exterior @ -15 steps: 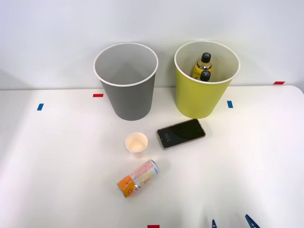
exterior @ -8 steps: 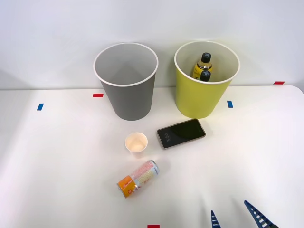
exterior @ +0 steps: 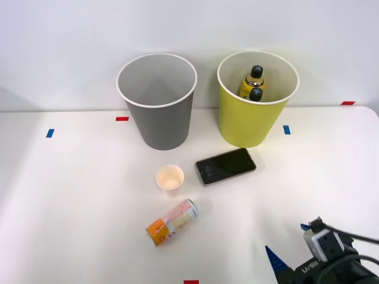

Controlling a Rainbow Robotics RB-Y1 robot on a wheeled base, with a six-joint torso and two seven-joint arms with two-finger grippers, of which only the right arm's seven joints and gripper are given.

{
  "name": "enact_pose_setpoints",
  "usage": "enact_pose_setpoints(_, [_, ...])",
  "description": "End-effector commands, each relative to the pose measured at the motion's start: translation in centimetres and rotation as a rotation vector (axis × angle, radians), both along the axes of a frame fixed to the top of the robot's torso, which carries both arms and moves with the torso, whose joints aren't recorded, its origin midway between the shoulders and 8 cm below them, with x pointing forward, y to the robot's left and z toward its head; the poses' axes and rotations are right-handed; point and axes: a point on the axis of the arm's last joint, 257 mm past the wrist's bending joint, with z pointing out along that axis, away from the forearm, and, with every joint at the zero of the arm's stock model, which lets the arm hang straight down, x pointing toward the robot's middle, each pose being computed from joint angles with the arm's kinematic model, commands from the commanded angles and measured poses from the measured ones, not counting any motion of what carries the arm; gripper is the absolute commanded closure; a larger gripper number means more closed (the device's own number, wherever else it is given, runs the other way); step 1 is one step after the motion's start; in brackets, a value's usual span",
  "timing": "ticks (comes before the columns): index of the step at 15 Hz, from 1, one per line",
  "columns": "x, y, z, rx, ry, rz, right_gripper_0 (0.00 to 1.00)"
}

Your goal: Put cans in the gray bin, plastic bottles in the light green bin

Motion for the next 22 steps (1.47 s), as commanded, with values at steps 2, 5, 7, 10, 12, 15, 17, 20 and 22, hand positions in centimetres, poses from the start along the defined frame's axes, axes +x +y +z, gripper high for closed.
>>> enact_pose_setpoints(2, [1.9,1.4,1.7,-0.069,0.065,0.124,0.15])
enact_pose_setpoints(5, [2.7,2.2,2.0,-0.250,0.025,0.272,0.15])
enact_pose_setpoints(7, [2.9,3.1,2.2,-0.382,-0.008,0.403,0.15])
enact_pose_setpoints(10, [3.2,4.8,3.0,-0.561,-0.052,0.622,0.15])
enact_pose_setpoints(12, [3.2,5.7,3.5,-0.682,-0.089,0.767,0.15])
enact_pose_setpoints(15, [3.0,6.4,4.1,-0.869,-0.154,0.979,0.15])
enact_pose_setpoints(17, [2.7,7.1,4.4,-0.967,-0.191,1.099,0.15])
enact_pose_setpoints(20, [2.2,8.7,5.0,-1.037,-0.224,1.216,0.15])
enact_pose_setpoints(22, [2.0,8.8,5.1,-1.108,-0.235,1.287,0.15])
